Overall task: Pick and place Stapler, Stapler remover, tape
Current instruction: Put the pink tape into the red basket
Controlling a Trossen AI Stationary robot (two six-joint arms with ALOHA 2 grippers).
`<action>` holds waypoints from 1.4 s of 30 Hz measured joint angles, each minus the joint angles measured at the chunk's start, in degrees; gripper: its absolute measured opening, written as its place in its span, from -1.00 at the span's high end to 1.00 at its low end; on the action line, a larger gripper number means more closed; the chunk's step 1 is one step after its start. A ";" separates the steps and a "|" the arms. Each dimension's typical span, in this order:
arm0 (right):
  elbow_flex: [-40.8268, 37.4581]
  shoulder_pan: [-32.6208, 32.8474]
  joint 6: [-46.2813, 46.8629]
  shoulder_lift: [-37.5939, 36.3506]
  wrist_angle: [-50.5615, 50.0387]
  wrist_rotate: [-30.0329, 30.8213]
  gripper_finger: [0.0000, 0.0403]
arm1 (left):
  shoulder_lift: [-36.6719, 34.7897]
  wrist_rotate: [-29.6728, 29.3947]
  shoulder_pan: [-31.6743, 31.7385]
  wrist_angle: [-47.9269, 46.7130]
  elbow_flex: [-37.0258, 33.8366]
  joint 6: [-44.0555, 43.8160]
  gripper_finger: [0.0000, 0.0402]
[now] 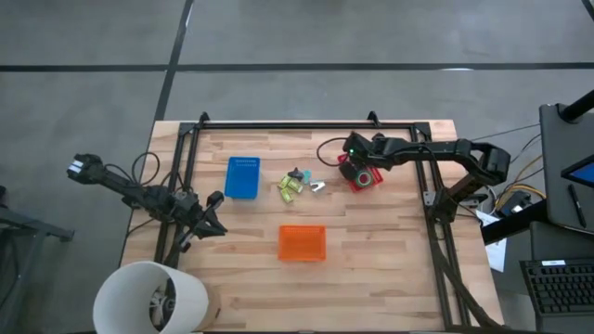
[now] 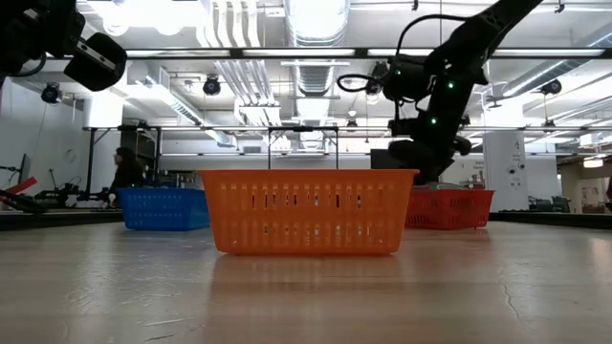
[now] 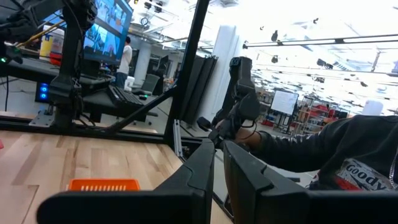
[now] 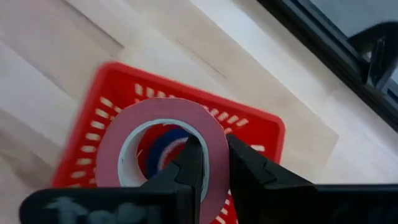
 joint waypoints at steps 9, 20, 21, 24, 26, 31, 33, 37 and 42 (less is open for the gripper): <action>-1.66 -0.67 0.04 0.07 0.22 0.19 0.74 | 0.00 0.02 0.00 0.00 0.00 0.00 0.80; -1.70 -1.83 0.02 0.27 0.90 0.87 0.74 | 0.01 0.02 0.00 0.00 0.00 0.01 0.80; -1.70 -1.92 0.02 0.44 0.97 0.87 0.74 | 0.01 0.01 0.02 0.00 -0.01 0.01 0.80; -1.70 -1.97 0.02 1.43 1.06 0.84 0.74 | 0.00 0.00 0.00 0.00 0.01 -0.01 0.80; -1.69 -1.97 0.03 2.16 1.32 0.87 0.73 | 0.02 0.02 0.00 0.00 0.01 0.01 0.80; -1.68 -1.94 0.04 3.08 1.55 1.92 0.60 | 0.00 0.01 0.02 0.00 0.01 0.00 0.80; -1.68 -1.94 0.25 3.06 1.70 2.00 0.52 | 0.00 0.00 0.00 0.00 -0.01 -0.01 0.80; -1.68 -1.92 1.14 3.06 1.88 1.99 0.35 | 0.00 0.00 0.00 0.00 0.01 -0.01 0.80; -1.25 -1.90 1.11 3.04 1.32 2.03 0.17 | 0.00 0.02 0.02 0.00 0.01 0.01 0.80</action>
